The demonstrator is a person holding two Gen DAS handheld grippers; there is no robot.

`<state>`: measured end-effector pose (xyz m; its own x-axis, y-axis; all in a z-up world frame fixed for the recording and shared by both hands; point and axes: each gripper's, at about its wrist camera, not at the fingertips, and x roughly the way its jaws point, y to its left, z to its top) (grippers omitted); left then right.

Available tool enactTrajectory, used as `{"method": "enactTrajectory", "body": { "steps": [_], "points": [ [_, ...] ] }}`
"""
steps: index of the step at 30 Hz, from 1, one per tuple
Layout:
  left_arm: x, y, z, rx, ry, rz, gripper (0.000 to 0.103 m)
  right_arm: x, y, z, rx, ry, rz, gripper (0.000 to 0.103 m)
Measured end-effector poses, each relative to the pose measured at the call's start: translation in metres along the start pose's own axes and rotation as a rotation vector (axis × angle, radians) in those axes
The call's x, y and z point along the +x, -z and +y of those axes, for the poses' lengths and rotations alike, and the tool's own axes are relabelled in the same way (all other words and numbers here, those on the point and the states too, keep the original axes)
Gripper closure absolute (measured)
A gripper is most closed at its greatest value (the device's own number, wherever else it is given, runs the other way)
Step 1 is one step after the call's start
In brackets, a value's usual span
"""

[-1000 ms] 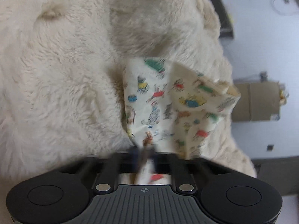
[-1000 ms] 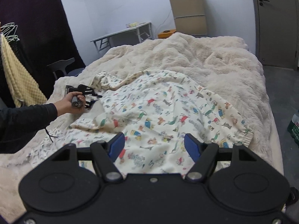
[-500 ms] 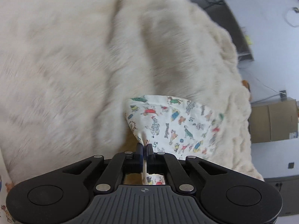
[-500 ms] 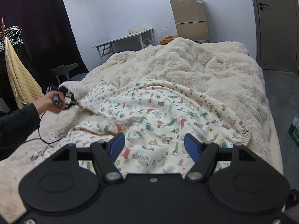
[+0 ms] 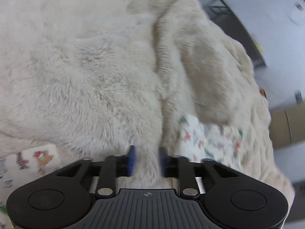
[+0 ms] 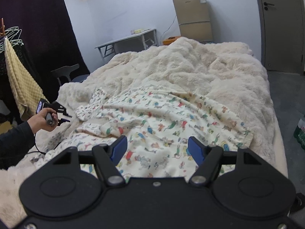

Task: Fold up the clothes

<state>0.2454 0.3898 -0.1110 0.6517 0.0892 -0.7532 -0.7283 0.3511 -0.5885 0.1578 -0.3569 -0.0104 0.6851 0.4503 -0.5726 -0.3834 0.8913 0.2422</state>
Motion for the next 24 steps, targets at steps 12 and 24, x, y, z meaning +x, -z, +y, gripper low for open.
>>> {"method": "enactTrajectory", "body": {
  "steps": [12, 24],
  "points": [
    [-0.081, 0.166, -0.096, 0.371, 0.458, 0.263, 0.047, 0.052, 0.015, -0.195, 0.445, 0.112, -0.041, 0.035],
    [-0.139, 0.306, -0.066, 0.627, 0.487, 0.113, 0.047, 0.123, 0.016, -0.222, 0.496, -0.020, -0.045, 0.084]
  ]
}}
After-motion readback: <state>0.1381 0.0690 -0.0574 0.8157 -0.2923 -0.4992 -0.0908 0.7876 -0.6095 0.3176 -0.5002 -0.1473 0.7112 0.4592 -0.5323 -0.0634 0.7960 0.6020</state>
